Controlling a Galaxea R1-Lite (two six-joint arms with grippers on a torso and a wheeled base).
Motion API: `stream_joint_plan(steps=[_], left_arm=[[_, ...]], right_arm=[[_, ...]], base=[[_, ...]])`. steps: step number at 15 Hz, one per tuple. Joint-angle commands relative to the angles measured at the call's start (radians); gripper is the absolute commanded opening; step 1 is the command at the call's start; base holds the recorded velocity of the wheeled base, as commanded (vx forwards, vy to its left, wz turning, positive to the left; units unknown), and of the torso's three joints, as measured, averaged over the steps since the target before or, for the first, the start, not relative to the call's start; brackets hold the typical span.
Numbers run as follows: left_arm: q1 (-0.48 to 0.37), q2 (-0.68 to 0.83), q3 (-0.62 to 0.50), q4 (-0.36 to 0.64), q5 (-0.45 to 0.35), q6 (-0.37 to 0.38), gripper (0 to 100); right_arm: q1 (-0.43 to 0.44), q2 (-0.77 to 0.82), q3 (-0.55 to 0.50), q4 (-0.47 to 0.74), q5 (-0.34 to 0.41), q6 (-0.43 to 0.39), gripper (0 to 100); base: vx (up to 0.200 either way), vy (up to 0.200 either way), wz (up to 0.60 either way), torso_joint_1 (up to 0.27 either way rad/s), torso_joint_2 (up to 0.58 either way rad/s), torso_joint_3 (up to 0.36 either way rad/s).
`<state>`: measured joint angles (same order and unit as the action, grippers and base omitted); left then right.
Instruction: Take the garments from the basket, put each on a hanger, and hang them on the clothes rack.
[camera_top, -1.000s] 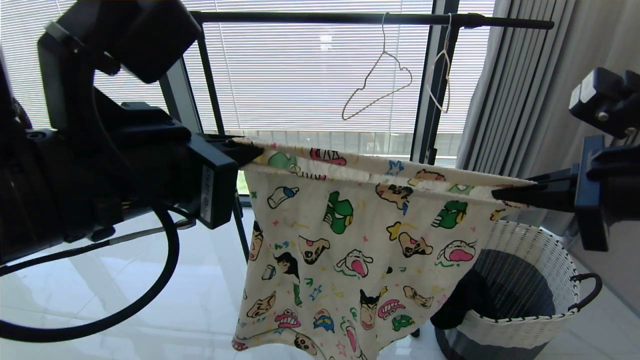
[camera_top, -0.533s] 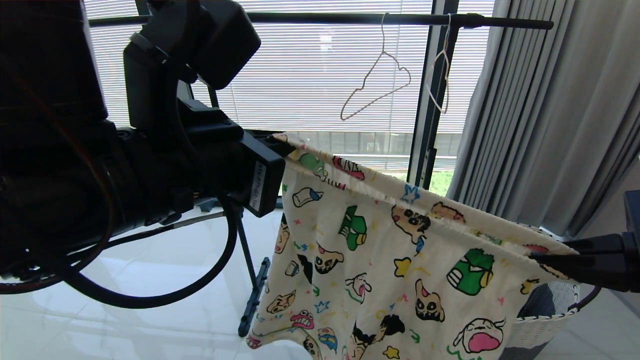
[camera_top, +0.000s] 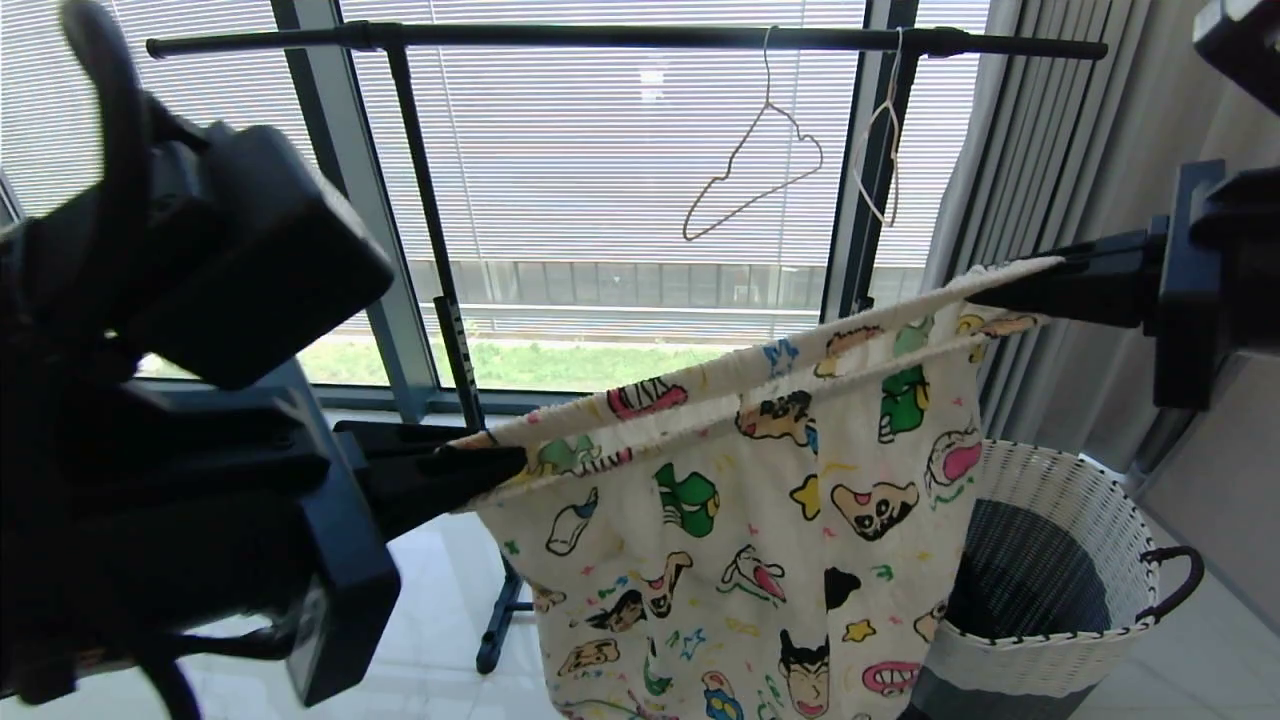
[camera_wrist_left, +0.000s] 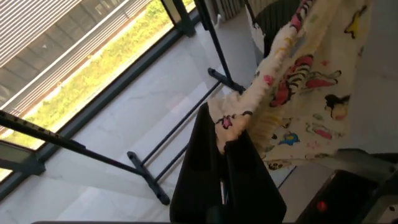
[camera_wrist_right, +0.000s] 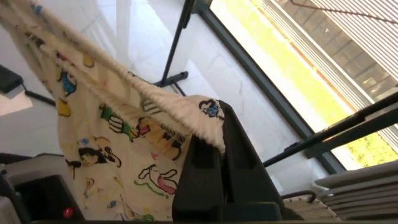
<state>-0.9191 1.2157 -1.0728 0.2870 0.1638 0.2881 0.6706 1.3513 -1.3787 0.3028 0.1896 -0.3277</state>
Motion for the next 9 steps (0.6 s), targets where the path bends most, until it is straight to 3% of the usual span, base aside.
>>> stream_joint_plan(steps=[1, 5, 7, 9], left_arm=[[-0.061, -0.096, -0.003, 0.035, -0.001, -0.015, 0], [-0.055, -0.085, -0.012, 0.034, 0.003, -0.012, 0], [0.033, -0.041, -0.018, 0.0, 0.005, -0.001, 0], [0.151, 0.031, -0.024, -0.174, 0.003, 0.052, 0]], right_arm=[[-0.008, 0.155, -0.161, 0.013, 0.001, 0.004, 0], [-0.008, 0.166, -0.204, 0.055, 0.001, 0.004, 0], [-0.006, 0.14, -0.201, 0.093, 0.001, 0.004, 0], [-0.008, 0.088, -0.198, 0.242, 0.004, 0.004, 0]], base=[[0.0, 0.0, 0.0, 0.0, 0.0, 0.0], [0.0, 0.0, 0.0, 0.0, 0.0, 0.0], [0.0, 0.0, 0.0, 0.0, 0.0, 0.0], [0.0, 0.0, 0.0, 0.0, 0.0, 0.0]])
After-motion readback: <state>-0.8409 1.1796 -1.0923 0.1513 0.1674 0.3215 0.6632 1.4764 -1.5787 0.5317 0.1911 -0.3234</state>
